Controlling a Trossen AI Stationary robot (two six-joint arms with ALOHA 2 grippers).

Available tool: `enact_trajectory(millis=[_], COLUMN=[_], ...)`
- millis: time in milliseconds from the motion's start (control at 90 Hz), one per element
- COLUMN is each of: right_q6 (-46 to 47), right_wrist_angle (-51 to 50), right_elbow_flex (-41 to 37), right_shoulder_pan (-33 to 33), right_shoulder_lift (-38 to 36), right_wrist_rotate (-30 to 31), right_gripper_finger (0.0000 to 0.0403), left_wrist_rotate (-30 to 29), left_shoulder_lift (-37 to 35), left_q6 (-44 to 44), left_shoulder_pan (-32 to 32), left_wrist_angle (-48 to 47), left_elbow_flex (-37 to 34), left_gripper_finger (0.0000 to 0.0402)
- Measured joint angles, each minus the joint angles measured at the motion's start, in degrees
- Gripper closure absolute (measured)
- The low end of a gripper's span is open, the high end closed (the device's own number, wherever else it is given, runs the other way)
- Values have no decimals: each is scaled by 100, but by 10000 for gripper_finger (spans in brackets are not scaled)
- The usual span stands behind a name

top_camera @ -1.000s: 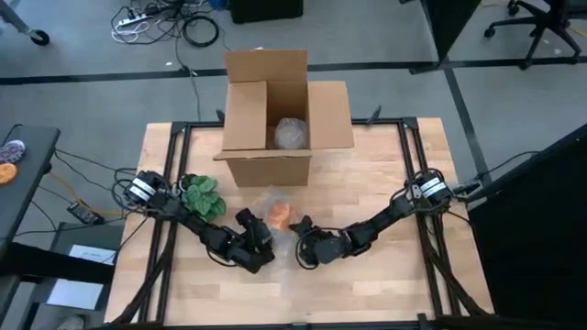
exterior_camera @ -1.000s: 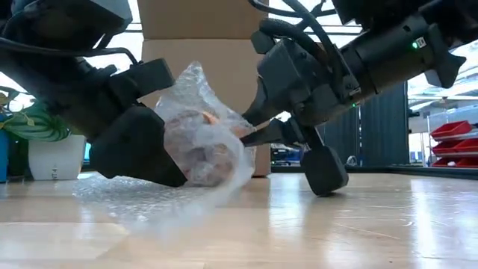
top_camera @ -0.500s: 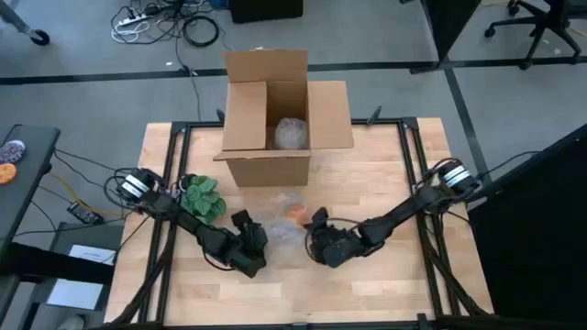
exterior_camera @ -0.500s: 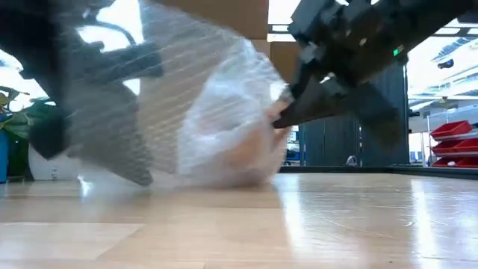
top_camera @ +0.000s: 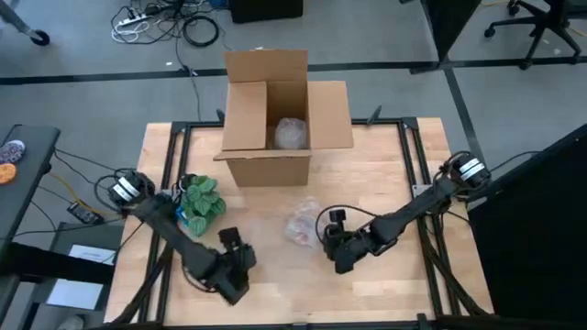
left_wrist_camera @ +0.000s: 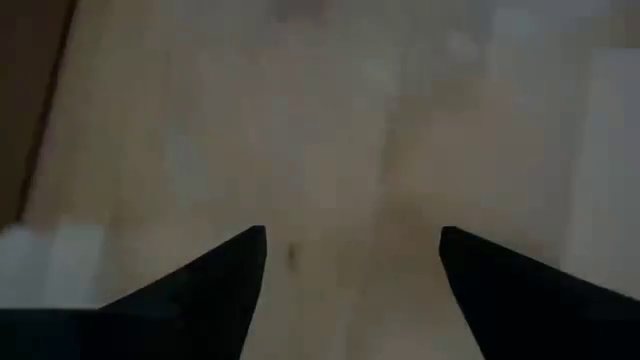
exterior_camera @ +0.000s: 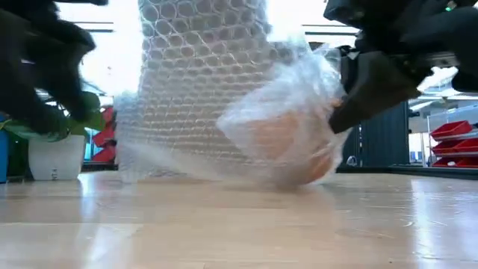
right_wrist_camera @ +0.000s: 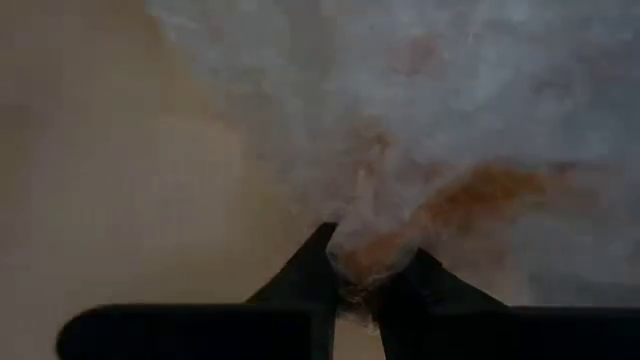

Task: Wrap mug
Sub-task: Wrap the orange mug with the bubble wrap

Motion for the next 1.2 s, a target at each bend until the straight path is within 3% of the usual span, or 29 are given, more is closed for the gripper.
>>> enact_trajectory(millis=[78,211,300,533,600,656,756,844,1022,1111,1200], right_q6=[124,136,145,177,177,179,182,181,164,150,144], right_wrist_angle=[-11,12,38,48,51,50,56,59,45,30,12], right_elbow_flex=[0,-2,-2,-6,-7,-7,-9,-9,-11,-11,-11], right_shoulder_pan=[44,102,102,100,96,96,95,96,63,53,49], right_shoulder_lift=[6,6,8,4,4,4,2,2,0,0,0], right_wrist_rotate=[-98,-125,-147,-161,-157,-155,-154,-162,-194,-205,-226], right_gripper_finger=[388,388,387,388,388,388,388,388,388,388,388], left_wrist_rotate=[-243,-1331,-1888,-2272,-2623,-3356,-4063,-4139,-3593,-3360,-3251], left_shoulder_lift=[4,129,306,1201,1415,1574,1720,1719,1729,1729,1725], left_q6=[-333,-464,55,2030,2272,2308,2463,2895,3207,3057,3085], left_shoulder_pan=[-236,-448,-432,-170,-103,-71,49,172,388,492,559], left_wrist_angle=[8,199,442,967,973,944,935,1021,1452,1499,1201], left_elbow_flex=[-29,-129,-175,-217,-175,-115,15,100,229,402,698], left_gripper_finger=[117,117,117,117,117,117,117,117,131,172,244])
